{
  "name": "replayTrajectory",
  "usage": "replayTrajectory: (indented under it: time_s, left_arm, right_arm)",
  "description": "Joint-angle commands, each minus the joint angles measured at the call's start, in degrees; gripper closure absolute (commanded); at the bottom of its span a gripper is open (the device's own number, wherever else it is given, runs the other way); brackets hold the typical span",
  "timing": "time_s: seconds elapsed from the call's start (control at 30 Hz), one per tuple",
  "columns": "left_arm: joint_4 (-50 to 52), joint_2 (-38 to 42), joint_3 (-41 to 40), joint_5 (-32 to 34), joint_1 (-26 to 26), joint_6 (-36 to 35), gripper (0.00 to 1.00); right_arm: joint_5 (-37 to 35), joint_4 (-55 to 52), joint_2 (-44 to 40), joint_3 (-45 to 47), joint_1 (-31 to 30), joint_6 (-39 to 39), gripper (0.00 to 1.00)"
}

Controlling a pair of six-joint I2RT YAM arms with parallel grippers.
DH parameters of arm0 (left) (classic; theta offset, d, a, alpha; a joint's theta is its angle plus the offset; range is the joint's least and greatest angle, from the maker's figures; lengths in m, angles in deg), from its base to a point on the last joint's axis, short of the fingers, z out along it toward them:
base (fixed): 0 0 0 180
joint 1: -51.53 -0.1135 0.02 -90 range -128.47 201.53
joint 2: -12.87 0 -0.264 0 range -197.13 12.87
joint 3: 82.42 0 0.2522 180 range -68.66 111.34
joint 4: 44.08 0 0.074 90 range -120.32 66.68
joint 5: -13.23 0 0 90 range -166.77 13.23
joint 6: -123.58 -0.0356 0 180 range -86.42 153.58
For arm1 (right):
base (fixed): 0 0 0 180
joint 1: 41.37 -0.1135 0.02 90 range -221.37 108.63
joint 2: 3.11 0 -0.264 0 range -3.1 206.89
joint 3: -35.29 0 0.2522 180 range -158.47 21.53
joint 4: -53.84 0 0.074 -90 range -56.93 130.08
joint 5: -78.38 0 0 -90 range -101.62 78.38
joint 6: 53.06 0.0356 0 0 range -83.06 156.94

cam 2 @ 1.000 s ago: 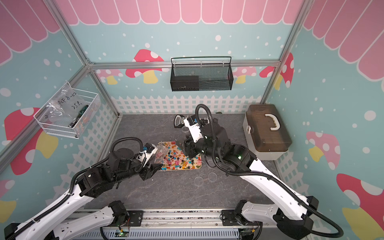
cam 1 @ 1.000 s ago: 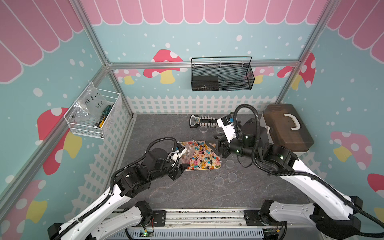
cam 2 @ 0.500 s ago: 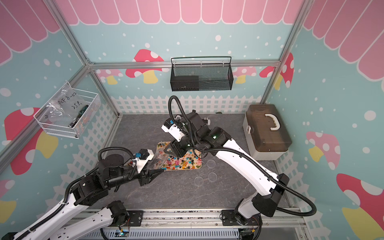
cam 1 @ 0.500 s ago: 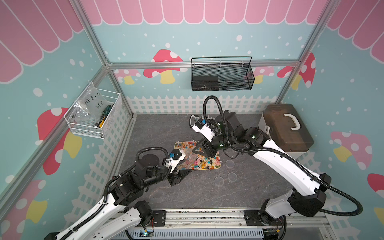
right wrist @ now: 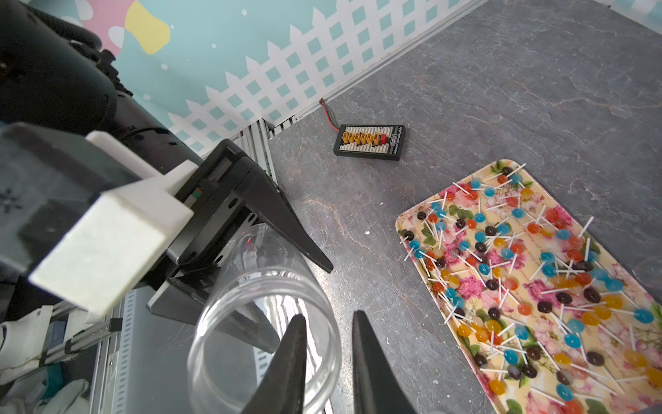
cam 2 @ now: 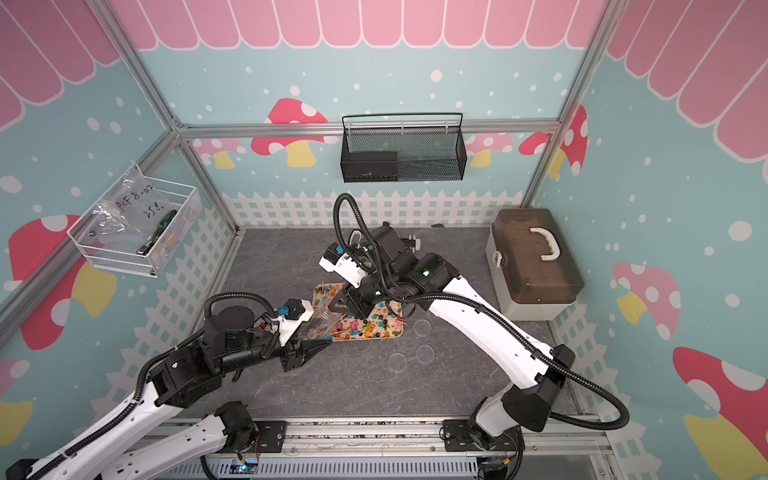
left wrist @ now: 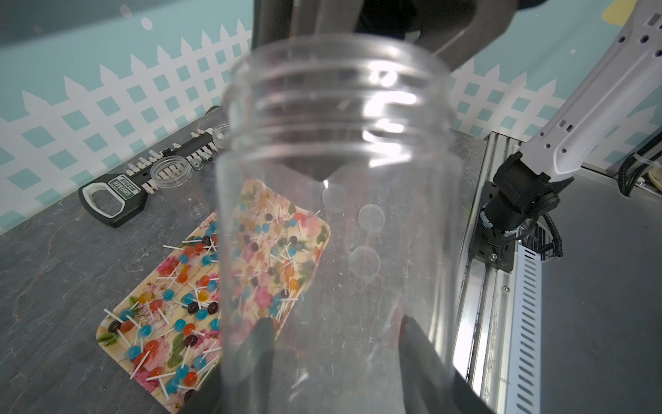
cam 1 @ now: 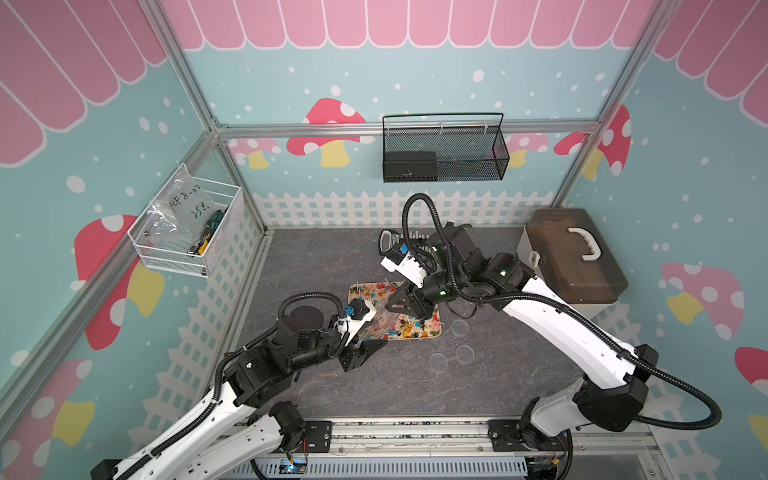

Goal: Pour the candies out of the jar
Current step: Place the jar at the center of the board.

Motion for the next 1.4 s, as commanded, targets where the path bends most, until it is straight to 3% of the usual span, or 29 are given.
replayTrajectory:
  time_s: [0.0, 0.13, 0.23, 0.33, 0.37, 0.4, 0.53, 0.73, 1.1, 1.23, 1.37]
  left_arm:
    - [-1.83, -0.46, -0.06, -1.6, -0.36, -2.27, 0.55]
    - [-1.85, -0.8, -0.02, -1.46, -0.37, -2.63, 0.54]
    - [-1.91, -0.39, -0.23, -0.4, -0.37, -2.2, 0.47]
    - [-2.29, 0.81, -0.92, 3.38, -0.37, -0.48, 0.23]
    - [-2.42, 1.24, -1.18, 5.28, -0.4, 0.21, 0.09]
    - [-2.54, 1.93, -1.5, 8.05, -0.43, 1.11, 0.01]
    - [-1.29, 5.22, -2.4, 17.99, -0.41, 2.72, 0.01]
    - [-2.37, 12.48, -5.86, 23.85, -0.45, 4.17, 0.01]
    - [-3.93, 19.66, -10.49, 23.19, -0.4, 7.81, 0.01]
    - [-7.13, 18.67, -12.9, 20.81, -0.35, 8.96, 0.01]
    - [-6.59, 15.82, -12.08, 18.51, -0.39, 9.11, 0.01]
  right_arm:
    - [2.85, -1.66, 1.12, -0.04, 0.06, -2.01, 0.86]
    - [1.68, -1.66, 1.23, 0.01, 0.07, -2.04, 0.98]
    - [-1.05, -1.58, 1.15, 0.15, 0.12, -1.4, 1.0]
    - [-4.21, -1.57, 1.21, -0.09, 0.04, -0.82, 1.0]
    - [-5.32, -1.57, 1.21, -0.12, 0.04, -0.6, 1.0]
    - [-6.93, -1.58, 1.3, -0.2, 0.04, -0.22, 1.0]
    - [-13.69, -2.04, 3.04, -1.67, 0.04, 2.2, 1.0]
    - [-23.1, -5.0, 8.97, -8.17, 0.09, 3.83, 1.0]
    - [-35.1, -12.81, 30.2, -33.59, 0.13, 2.78, 1.0]
    - [-36.22, -16.41, 40.67, -48.24, 0.21, 2.95, 1.0]
    - [-35.97, -16.78, 47.12, -56.08, 0.72, 3.76, 1.0]
